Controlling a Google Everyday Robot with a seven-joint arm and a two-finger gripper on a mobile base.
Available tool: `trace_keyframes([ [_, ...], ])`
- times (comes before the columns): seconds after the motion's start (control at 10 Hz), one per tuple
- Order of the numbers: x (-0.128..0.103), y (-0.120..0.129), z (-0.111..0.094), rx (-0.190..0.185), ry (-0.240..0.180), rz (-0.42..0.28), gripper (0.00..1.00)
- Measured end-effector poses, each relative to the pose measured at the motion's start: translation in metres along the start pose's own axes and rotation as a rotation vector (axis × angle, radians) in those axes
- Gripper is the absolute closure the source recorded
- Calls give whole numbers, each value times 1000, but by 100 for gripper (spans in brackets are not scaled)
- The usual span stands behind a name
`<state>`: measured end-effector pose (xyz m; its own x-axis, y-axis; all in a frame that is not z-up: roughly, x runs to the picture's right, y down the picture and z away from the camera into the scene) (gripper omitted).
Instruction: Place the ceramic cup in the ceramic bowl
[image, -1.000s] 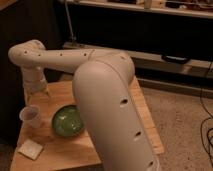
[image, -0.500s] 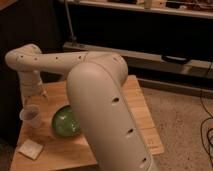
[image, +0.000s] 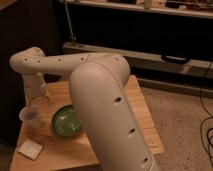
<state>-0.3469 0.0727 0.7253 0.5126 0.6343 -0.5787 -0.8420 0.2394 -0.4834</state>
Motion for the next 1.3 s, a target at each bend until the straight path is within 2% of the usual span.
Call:
trace_keyframes([
  [0.2,-10,9,7,1,4,-8,35],
  [0.4,-6,-2,18,10,9,-4,35],
  [0.6,-7,-3,22,3,4,-2,35],
  [0.9,-24,11,34,-1,7,-9,35],
  [1.3,-25,2,48,4,10,-2,35],
])
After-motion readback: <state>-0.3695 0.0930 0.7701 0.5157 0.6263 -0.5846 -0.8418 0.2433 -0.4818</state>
